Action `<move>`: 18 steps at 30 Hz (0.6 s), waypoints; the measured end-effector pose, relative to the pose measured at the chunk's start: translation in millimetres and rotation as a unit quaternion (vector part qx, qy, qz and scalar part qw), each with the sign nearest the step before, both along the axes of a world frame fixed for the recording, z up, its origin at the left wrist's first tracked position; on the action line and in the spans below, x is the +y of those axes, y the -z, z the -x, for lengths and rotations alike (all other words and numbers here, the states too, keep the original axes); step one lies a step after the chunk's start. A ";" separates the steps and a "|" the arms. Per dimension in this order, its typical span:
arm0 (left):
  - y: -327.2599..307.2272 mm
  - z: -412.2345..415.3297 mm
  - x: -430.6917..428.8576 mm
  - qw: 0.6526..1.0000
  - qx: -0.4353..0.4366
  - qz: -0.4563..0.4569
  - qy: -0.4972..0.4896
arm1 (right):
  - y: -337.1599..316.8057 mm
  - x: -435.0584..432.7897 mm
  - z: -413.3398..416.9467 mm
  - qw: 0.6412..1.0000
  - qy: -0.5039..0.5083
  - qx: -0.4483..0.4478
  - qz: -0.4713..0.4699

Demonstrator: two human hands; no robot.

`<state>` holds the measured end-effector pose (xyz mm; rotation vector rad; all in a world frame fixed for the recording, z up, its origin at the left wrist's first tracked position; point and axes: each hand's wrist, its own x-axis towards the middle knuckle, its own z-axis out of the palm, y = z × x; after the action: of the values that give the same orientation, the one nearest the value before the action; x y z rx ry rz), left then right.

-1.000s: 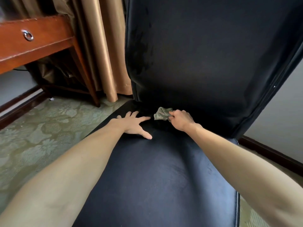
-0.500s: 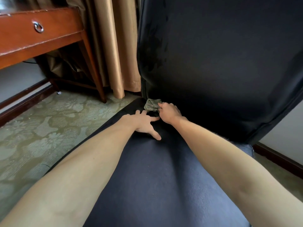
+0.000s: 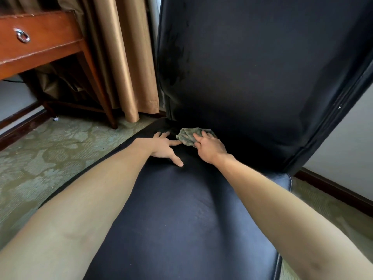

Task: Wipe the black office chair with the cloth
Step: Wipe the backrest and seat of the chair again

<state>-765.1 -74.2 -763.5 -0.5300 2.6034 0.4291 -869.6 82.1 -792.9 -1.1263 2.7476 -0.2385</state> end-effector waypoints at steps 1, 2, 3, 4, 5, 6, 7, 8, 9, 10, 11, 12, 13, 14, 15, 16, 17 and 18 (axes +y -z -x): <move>-0.1 0.9 1.9 1.000 0.002 0.002 0.001 | 0.3 1.7 -0.3 1.000 0.002 0.005 -0.004; -0.6 2.2 3.6 1.000 0.002 0.006 0.002 | 0.4 3.4 -0.6 1.000 0.004 0.009 -0.005; -1.6 3.7 5.5 1.000 0.001 0.012 0.003 | 0.3 4.9 -0.8 1.000 0.007 0.012 -0.003; -2.9 4.9 7.8 1.000 -0.002 0.018 0.004 | 0.2 6.7 -0.8 1.000 0.007 0.014 -0.002; -4.0 5.2 9.6 1.000 -0.004 0.021 0.001 | 0.0 7.9 -1.2 1.000 0.006 0.013 -0.001; -5.0 5.8 10.8 1.000 -0.005 0.019 -0.003 | -0.8 8.8 -0.9 1.000 0.005 0.010 0.000; -5.1 6.6 11.7 1.000 -0.004 0.015 -0.007 | -2.0 9.9 -0.5 1.000 0.004 0.005 0.001; -4.8 7.1 12.1 1.000 -0.001 0.011 -0.010 | -3.3 10.5 0.2 1.000 0.001 0.000 0.001; -4.6 6.9 12.9 1.000 0.004 0.009 -0.014 | -4.4 10.9 1.1 1.000 -0.003 -0.003 0.001; -4.0 7.1 13.3 1.000 0.007 0.009 -0.019 | -5.3 10.9 2.6 1.000 -0.008 -0.003 0.001; -3.6 6.7 13.9 1.000 0.009 0.008 -0.025 | -5.7 10.4 4.0 1.000 -0.014 -0.004 0.001; -3.0 6.3 14.2 0.999 0.010 0.008 -0.033 | -6.1 10.1 5.1 1.000 -0.019 -0.004 0.001; -2.5 6.0 14.8 0.999 0.010 0.008 -0.039 | -6.6 9.9 6.0 1.000 -0.023 -0.005 0.000; -2.3 5.7 15.5 0.999 0.009 0.008 -0.045 | -7.0 9.8 7.0 1.000 -0.027 -0.005 0.000; -2.6 5.8 16.5 0.999 0.008 0.009 -0.051 | -7.6 9.5 8.1 0.999 -0.032 -0.007 0.001; -3.2 5.6 17.1 0.998 0.007 0.008 -0.056 | -8.2 9.3 8.8 0.999 -0.037 -0.011 0.000; -3.7 4.7 17.8 0.998 0.006 0.007 -0.062 | -8.8 8.8 9.1 0.999 -0.044 -0.015 -0.002; -3.9 3.8 18.3 0.998 0.006 0.004 -0.070 | -9.3 7.9 9.7 0.999 -0.051 -0.017 -0.003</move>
<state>-768.8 -55.9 -759.6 -0.7172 2.5901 0.4669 -879.3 90.0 -783.7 -1.2461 2.6504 -0.2323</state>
